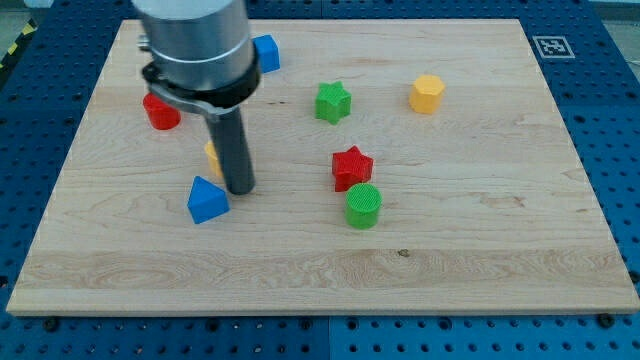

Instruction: Move the yellow heart closer to the red circle

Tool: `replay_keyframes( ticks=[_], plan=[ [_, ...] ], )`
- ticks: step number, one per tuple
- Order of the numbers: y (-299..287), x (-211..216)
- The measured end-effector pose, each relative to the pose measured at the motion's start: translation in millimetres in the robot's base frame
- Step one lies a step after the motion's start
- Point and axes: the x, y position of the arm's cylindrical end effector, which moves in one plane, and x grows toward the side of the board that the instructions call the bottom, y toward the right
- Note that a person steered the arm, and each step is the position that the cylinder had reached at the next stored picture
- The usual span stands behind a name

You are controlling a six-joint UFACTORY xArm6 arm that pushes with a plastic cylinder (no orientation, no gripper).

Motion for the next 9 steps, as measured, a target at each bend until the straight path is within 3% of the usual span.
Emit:
replay_keyframes(
  ticks=[1, 9],
  plan=[
    [28.9, 0.0],
    [-85.3, -31.7]
  ],
)
